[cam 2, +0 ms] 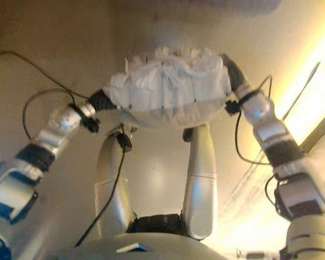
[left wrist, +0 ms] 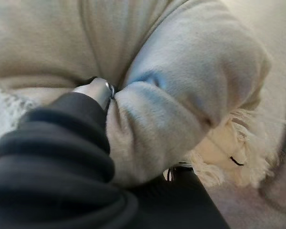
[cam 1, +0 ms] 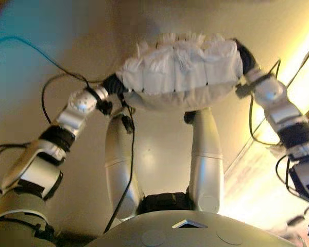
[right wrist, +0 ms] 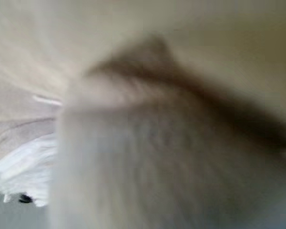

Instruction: Pick up the cushion and take it to the sofa

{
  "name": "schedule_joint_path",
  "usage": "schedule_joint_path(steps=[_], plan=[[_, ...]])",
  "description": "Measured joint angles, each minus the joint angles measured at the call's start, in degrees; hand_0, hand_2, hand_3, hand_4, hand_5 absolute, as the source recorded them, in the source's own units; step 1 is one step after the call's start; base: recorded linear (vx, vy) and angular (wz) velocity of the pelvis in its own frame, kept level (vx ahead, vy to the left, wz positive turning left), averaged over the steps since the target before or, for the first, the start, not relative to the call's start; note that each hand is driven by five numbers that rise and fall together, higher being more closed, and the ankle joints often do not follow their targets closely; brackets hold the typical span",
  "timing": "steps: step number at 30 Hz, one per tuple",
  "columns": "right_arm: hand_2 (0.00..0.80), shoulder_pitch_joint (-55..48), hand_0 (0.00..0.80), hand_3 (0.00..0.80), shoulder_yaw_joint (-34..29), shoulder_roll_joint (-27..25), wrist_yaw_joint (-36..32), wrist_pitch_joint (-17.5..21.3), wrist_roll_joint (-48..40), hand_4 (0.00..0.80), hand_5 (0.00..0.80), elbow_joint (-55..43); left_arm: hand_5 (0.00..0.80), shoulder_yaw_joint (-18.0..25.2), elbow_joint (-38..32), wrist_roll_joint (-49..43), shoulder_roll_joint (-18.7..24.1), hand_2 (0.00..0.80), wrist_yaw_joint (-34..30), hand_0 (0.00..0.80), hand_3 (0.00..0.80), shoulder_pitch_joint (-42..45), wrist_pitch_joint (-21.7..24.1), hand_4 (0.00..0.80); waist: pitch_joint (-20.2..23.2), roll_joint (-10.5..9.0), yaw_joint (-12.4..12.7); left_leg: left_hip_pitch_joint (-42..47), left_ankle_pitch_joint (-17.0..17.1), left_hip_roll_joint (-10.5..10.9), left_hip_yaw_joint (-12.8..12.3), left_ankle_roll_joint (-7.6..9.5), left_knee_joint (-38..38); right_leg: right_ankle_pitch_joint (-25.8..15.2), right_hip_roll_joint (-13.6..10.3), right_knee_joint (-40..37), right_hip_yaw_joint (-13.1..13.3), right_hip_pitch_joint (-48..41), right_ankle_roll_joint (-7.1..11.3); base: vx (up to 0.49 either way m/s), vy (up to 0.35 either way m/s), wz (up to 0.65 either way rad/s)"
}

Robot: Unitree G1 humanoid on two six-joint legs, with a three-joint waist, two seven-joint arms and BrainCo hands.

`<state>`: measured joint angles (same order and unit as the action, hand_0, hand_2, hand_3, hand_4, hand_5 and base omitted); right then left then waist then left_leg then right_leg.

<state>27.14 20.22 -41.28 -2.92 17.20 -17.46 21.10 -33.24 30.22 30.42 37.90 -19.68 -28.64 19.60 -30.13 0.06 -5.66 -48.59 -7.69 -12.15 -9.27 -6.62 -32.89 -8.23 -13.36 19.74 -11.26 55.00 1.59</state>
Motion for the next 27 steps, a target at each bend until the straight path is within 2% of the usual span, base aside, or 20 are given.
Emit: schedule_joint_path(steps=[2,6,13,16,21,27], plan=[[0.8,-6.9,0.8,0.8,-3.0,1.9,0.9,1.2,0.6,0.8,0.8,-2.4,0.8,2.0,-2.1,2.2,-2.1,0.8,-0.2,0.8,0.8,6.3,1.1,0.8,-0.1,-0.34,0.2,6.8,0.3,0.2,-0.4,0.27,2.8,-0.1,-0.4,-2.7,-1.7,-7.3,1.31,0.048,0.019,-0.09],[0.8,-18.6,0.8,0.8,-7.4,4.9,0.6,1.3,1.6,0.8,0.8,-8.2,0.8,7.4,-6.9,5.0,-5.4,0.8,-2.6,0.8,0.8,17.5,2.2,0.8,-0.1,-0.84,0.3,23.6,0.5,1.1,-2.0,0.02,9.7,-0.5,-0.6,-6.6,-2.7,-22.4,1.75,0.041,0.041,-0.04],[0.8,-24.9,0.8,0.8,-14.2,10.4,-2.7,1.5,2.3,0.8,0.8,-17.3,0.8,17.2,-18.7,8.2,-10.1,0.8,-2.7,0.8,0.8,25.3,2.5,0.8,1.5,-0.85,1.1,45.3,3.3,1.8,-4.4,-1.51,23.3,-2.1,1.1,-15.7,-4.9,-42.1,1.61,0.142,0.074,-0.06],[0.8,-26.3,0.8,0.8,-15.5,12.0,-3.1,1.6,2.2,0.8,0.8,-21.4,0.8,19.0,-21.1,9.2,-12.5,0.8,-2.1,0.8,0.8,27.2,3.6,0.8,6.5,-0.4,2.1,49.7,4.2,1.8,-5.0,-2.32,27.2,-2.5,2.1,-18.2,-5.3,-45.6,2.0,0.063,0.025,-0.06],[0.8,-26.4,0.8,0.8,-16.6,13.7,-4.1,2.3,2.3,0.8,0.8,-26.1,0.8,21.0,-24.8,10.0,-15.2,0.8,-0.1,0.8,0.8,30.3,5.1,0.8,13.5,-0.31,2.4,56.7,4.3,2.3,-6.3,-2.34,31.8,-2.1,2.5,-20.6,-5.6,-51.3,3.15,0.071,0.033,-0.04],[0.8,-29.3,0.8,0.8,-16.5,14.1,-3.9,2.6,2.0,0.8,0.8,-29.9,0.8,21.0,-28.0,11.3,-15.6,0.8,1.5,0.8,0.8,32.9,6.5,0.8,20.3,-0.54,3.6,61.1,4.5,3.4,-7.8,-2.05,34.8,-2.6,2.2,-23.2,-5.7,-54.6,4.24,0.042,0.032,-0.09]])
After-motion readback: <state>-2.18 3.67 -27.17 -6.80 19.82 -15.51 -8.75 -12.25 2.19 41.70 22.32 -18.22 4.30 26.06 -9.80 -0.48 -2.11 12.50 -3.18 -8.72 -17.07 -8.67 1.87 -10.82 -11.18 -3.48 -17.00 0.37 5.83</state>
